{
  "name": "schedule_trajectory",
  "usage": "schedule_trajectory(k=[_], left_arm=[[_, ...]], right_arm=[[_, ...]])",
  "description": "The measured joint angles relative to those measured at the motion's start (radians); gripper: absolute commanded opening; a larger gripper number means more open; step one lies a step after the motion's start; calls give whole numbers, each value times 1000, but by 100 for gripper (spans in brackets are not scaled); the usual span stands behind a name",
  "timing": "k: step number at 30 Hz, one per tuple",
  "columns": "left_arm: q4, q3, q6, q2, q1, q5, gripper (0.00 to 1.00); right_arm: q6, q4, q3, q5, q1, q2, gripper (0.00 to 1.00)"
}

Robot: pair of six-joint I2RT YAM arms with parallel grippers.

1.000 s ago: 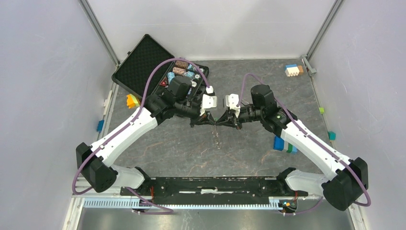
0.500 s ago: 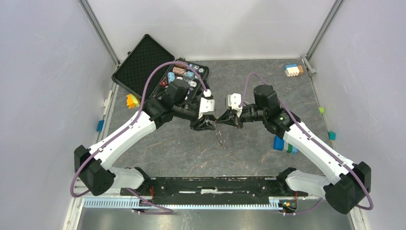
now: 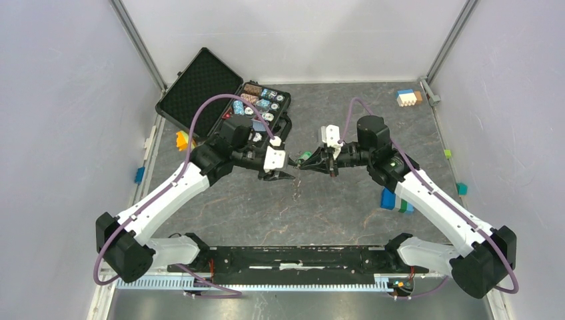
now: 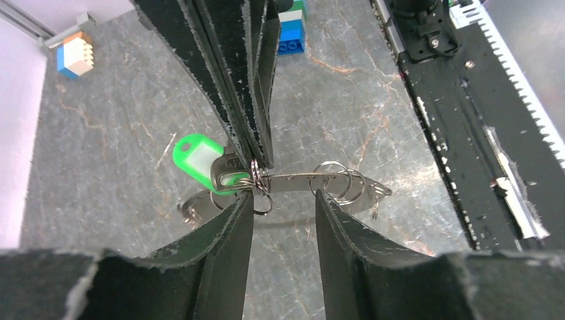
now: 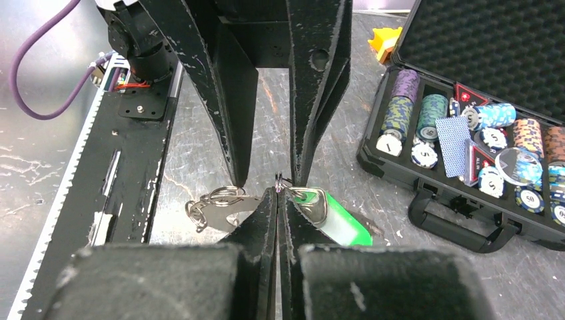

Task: Put the keys on the keyring

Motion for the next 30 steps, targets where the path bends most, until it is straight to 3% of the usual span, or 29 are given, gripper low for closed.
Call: schedule_trajectory(k=[8,14,16,23,30], left_arm=[[2,0,92,22,0,-10,28],[93,-42,85,16,0,-24,20],[126,-62,72,10,0,-24,21],[192,-98,-18,2,0,-3,40],[190,-99,-60,-15,5,-8,40]], right_arm=[[57,44,0,-37,-13,32,0],[77,56,0,-45,-14,36,0],[80,56,0,-45,-15,36,0],[79,65,-4,-40,-21,36,0],[61,74,-23,-37,-26,25,0]])
